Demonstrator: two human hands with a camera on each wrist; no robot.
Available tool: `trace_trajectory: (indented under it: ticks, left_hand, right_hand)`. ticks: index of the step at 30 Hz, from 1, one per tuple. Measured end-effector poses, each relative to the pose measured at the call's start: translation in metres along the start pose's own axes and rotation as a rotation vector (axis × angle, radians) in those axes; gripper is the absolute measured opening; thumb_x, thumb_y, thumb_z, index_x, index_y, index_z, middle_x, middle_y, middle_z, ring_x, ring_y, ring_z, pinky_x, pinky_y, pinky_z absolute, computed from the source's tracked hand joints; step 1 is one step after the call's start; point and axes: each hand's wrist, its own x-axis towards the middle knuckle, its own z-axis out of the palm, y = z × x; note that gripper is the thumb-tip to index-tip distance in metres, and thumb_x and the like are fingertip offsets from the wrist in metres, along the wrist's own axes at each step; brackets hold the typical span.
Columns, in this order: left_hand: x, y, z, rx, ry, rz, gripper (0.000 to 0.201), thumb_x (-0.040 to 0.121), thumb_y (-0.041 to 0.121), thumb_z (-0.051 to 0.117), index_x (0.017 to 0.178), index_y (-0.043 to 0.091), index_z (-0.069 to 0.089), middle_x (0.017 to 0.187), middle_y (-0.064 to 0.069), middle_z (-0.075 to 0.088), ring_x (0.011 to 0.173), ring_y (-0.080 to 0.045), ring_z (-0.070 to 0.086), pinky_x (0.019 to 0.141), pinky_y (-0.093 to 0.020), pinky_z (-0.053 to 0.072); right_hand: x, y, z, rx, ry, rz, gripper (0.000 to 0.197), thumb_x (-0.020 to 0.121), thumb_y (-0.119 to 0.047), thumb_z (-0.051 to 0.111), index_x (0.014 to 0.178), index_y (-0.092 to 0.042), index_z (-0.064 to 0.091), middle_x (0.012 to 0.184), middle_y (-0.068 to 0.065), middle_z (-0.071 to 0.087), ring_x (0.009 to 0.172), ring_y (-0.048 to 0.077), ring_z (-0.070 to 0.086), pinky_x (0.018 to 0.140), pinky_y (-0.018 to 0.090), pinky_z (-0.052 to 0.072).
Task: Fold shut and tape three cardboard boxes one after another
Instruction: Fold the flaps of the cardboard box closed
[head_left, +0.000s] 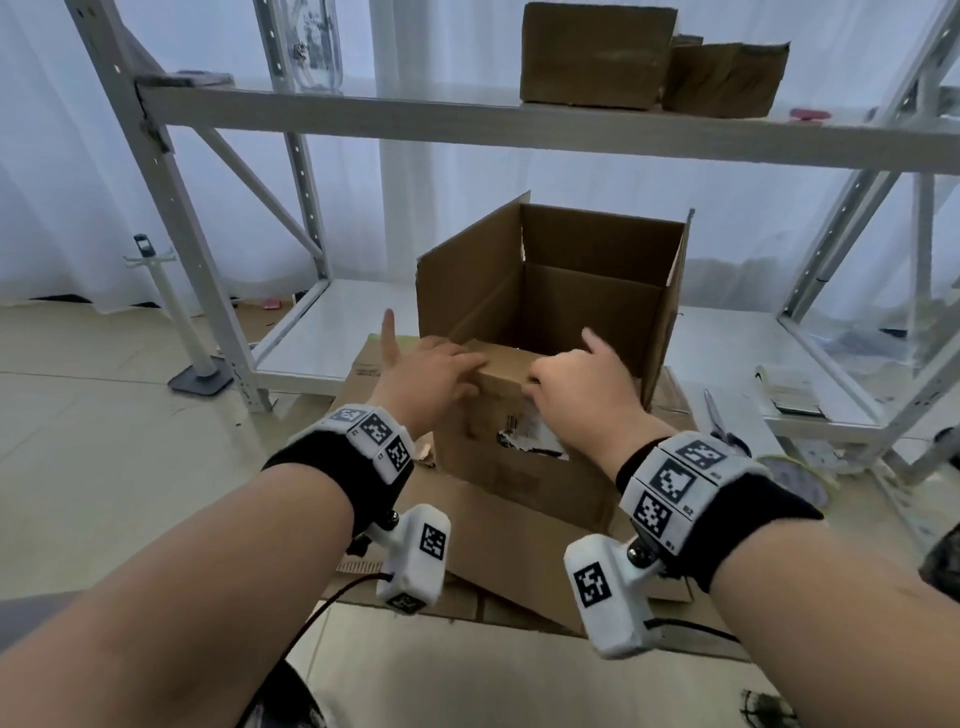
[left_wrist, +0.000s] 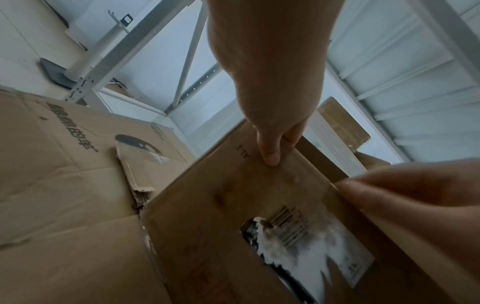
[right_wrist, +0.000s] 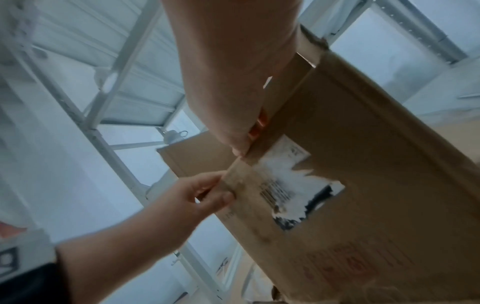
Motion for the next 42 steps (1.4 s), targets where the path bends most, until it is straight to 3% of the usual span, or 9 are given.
trace_trajectory:
  ticks: [3, 9, 15, 19, 21, 23, 26, 31, 42]
  left_hand:
    - [0.012, -0.016, 0.008, -0.030, 0.020, -0.066, 0.038, 0.101, 0.037, 0.036, 0.139, 0.045, 0.038, 0.141, 0.016, 0.046, 0.140, -0.011, 0.026, 0.105, -0.067, -0.018]
    - [0.021, -0.031, 0.025, -0.076, 0.017, -0.185, 0.038, 0.103, 0.035, 0.029, 0.140, 0.045, 0.034, 0.146, 0.009, 0.041, 0.144, -0.014, 0.019, 0.103, -0.068, -0.018]
    - [0.024, -0.014, 0.014, -0.058, 0.029, -0.169, 0.042, 0.103, 0.028, 0.027, 0.144, 0.038, 0.031, 0.153, 0.000, 0.032, 0.147, -0.018, 0.009, 0.102, -0.068, -0.019]
    - [0.024, -0.003, 0.007, -0.114, -0.056, -0.173, 0.050, 0.099, 0.029, 0.027, 0.149, 0.033, 0.023, 0.158, 0.000, 0.021, 0.147, -0.017, 0.006, 0.107, -0.068, -0.015]
    - [0.024, -0.001, -0.002, -0.156, -0.088, -0.192, 0.051, 0.097, 0.036, 0.028, 0.148, 0.031, 0.026, 0.158, 0.001, 0.022, 0.147, -0.018, 0.008, 0.109, -0.065, -0.012]
    - [0.022, 0.006, -0.014, -0.160, -0.074, -0.163, 0.053, 0.095, 0.052, 0.031, 0.143, 0.031, 0.035, 0.153, 0.001, 0.031, 0.144, -0.024, 0.015, 0.112, -0.060, 0.000]
    - [0.014, 0.031, -0.030, -0.263, -0.105, -0.029, 0.069, 0.086, 0.069, 0.040, 0.143, 0.030, 0.033, 0.151, -0.001, 0.032, 0.140, -0.027, 0.022, 0.112, -0.055, 0.020]
    - [0.008, 0.065, -0.044, -0.434, -0.111, 0.003, 0.083, 0.083, 0.065, 0.053, 0.150, 0.028, 0.021, 0.157, -0.004, 0.019, 0.145, -0.031, 0.010, 0.116, -0.049, 0.018]
    - [0.000, 0.029, -0.083, -0.365, 0.371, -0.012, 0.033, 0.102, 0.029, 0.033, 0.122, 0.020, 0.058, 0.108, -0.003, 0.064, 0.107, -0.026, 0.056, 0.083, -0.041, 0.050]
  right_hand:
    - [0.009, 0.009, -0.022, -0.129, 0.159, 0.012, 0.028, 0.099, -0.025, 0.039, 0.094, -0.022, 0.066, 0.093, -0.003, 0.068, 0.108, 0.020, 0.057, 0.117, 0.047, -0.004]
    - [0.013, 0.017, -0.041, -0.242, 0.237, 0.077, 0.022, 0.095, -0.024, 0.048, 0.104, -0.020, 0.067, 0.139, 0.009, 0.052, 0.141, 0.030, 0.028, 0.109, 0.053, -0.003]
    - [0.008, 0.029, -0.026, 0.262, 0.388, 0.243, 0.037, 0.092, -0.017, 0.057, 0.129, -0.015, 0.050, 0.158, 0.011, 0.017, 0.146, 0.032, 0.012, 0.113, 0.041, 0.030]
    - [0.003, 0.041, -0.030, 0.380, 0.339, 0.357, 0.044, 0.093, -0.010, 0.054, 0.134, -0.019, 0.041, 0.151, 0.016, 0.024, 0.123, 0.027, 0.047, 0.088, 0.017, 0.040]
    - [0.000, 0.049, -0.032, 0.508, 0.313, 0.382, 0.046, 0.093, -0.005, 0.051, 0.136, -0.017, 0.039, 0.118, 0.012, 0.053, 0.083, 0.014, 0.057, 0.066, 0.009, 0.038]
    - [-0.001, 0.052, -0.036, 0.540, 0.319, 0.359, 0.042, 0.093, -0.004, 0.051, 0.133, -0.014, 0.042, 0.082, -0.002, 0.051, 0.065, 0.004, 0.049, 0.056, 0.007, 0.031]
    - [0.003, 0.051, -0.049, 0.580, 0.399, 0.351, 0.032, 0.093, -0.003, 0.054, 0.124, -0.011, 0.048, 0.089, 0.001, 0.053, 0.070, 0.007, 0.051, 0.062, 0.006, 0.039]
    - [0.011, 0.036, -0.070, 0.773, 0.493, 0.384, 0.019, 0.092, -0.007, 0.057, 0.111, -0.009, 0.053, 0.097, 0.000, 0.050, 0.092, 0.021, 0.062, 0.081, 0.037, 0.058]
    - [0.015, -0.002, -0.113, 0.903, 0.537, 0.213, 0.010, 0.091, -0.022, 0.059, 0.098, -0.017, 0.055, 0.089, -0.001, 0.060, 0.086, 0.022, 0.065, 0.078, 0.042, 0.058]
